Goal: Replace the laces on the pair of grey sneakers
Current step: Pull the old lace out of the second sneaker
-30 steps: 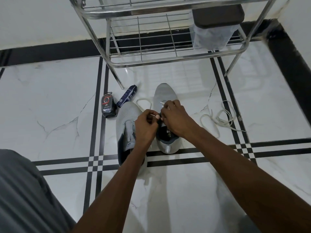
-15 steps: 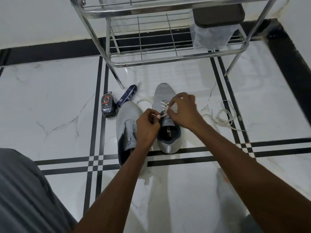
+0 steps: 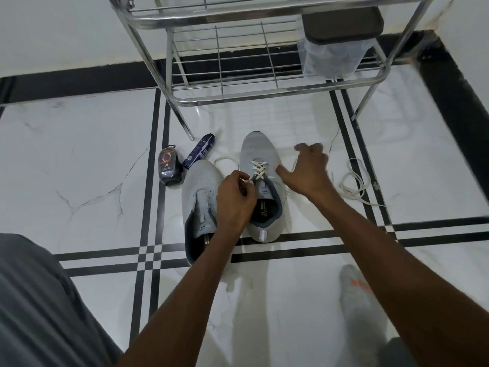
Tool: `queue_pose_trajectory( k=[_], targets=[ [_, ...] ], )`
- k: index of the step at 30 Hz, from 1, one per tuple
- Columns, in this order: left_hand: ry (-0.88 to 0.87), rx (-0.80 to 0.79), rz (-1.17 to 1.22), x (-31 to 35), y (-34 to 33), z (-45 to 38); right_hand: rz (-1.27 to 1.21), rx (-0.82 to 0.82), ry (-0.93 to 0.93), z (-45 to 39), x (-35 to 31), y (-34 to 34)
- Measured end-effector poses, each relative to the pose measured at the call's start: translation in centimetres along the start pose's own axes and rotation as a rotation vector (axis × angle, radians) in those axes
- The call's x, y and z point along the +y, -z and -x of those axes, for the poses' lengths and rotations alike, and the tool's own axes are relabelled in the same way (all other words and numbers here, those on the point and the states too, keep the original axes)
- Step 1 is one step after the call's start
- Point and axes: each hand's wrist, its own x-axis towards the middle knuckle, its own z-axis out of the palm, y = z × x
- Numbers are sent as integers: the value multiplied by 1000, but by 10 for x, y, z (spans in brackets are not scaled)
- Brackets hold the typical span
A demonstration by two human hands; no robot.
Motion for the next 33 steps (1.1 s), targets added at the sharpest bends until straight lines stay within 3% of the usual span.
queue_pose_trajectory(
  k=[4,8,14,19,25,27,30,31,33],
  targets=[
    [-76,-17,-88,7,-4,-4,-35,-144,30,18,-11,-21],
    [-135,-55,-161,5,-5,-8,135,-46,211,23,-9,-27],
    [-10,57,-63,-9,8,-17,-59,-37,43,12,18,-11],
    [-345,-98,-359,8,-7,-21,-29,-175,94,10,4,-10],
    [-496,-81,-572,11,-13,-28,15,-185,130,8,-4,-8],
    [-394,26,-453,12,-9,-29,3,-186,106,7,-1,-7],
    [9,344,-68,8,9,-36,-18,-162,93,7,2,-4],
    [40,357,-55,5,13,-37,-30,-156,94,7,3,-4],
    [-73,239,-115,3,15,-35,-45,-159,95,8,5,-3]
  ],
)
